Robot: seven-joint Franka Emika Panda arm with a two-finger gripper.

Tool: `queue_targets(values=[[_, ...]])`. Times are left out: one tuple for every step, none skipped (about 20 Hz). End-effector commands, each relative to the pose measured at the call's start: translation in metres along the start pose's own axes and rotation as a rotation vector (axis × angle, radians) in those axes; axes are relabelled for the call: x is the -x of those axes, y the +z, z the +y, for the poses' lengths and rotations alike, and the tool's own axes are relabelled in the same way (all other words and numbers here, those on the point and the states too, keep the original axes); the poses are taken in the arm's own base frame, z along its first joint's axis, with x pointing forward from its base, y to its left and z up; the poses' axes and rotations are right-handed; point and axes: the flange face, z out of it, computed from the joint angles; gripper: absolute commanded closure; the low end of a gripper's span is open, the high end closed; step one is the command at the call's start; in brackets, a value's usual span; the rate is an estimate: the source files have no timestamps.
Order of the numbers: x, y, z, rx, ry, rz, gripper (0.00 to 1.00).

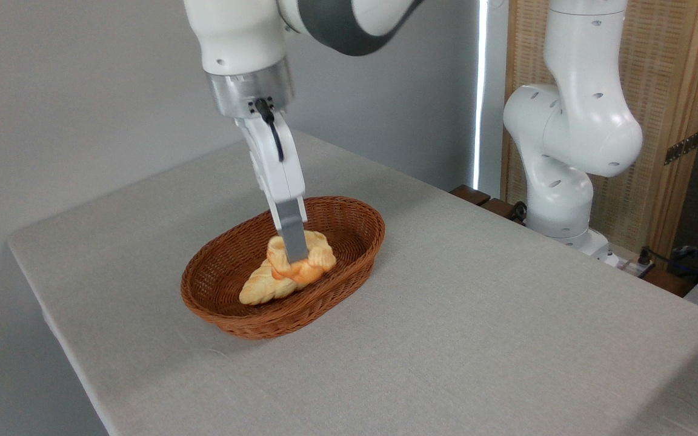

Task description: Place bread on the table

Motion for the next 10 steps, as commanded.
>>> queue_targets(values=[[0.022,-0.003,-0.012,-0.006,0.088,0.000,0.59],[0.024,-0.002,-0.014,-0.009,0.082,0.002,0.58],[0.024,-0.001,-0.016,-0.016,0.085,0.002,0.58],[0.023,0.000,-0.019,-0.035,0.083,0.008,0.58],[0.021,0.007,-0.025,-0.050,0.081,0.012,0.57],[0.019,0.009,-0.030,-0.076,0.080,0.018,0.55],[0.021,0.013,-0.036,-0.095,0.073,0.021,0.53],[0.028,0.015,-0.042,-0.112,0.061,0.026,0.51],[0.028,0.019,-0.043,-0.124,0.059,0.028,0.49],[0.029,0.020,-0.044,-0.132,0.059,0.031,0.48]])
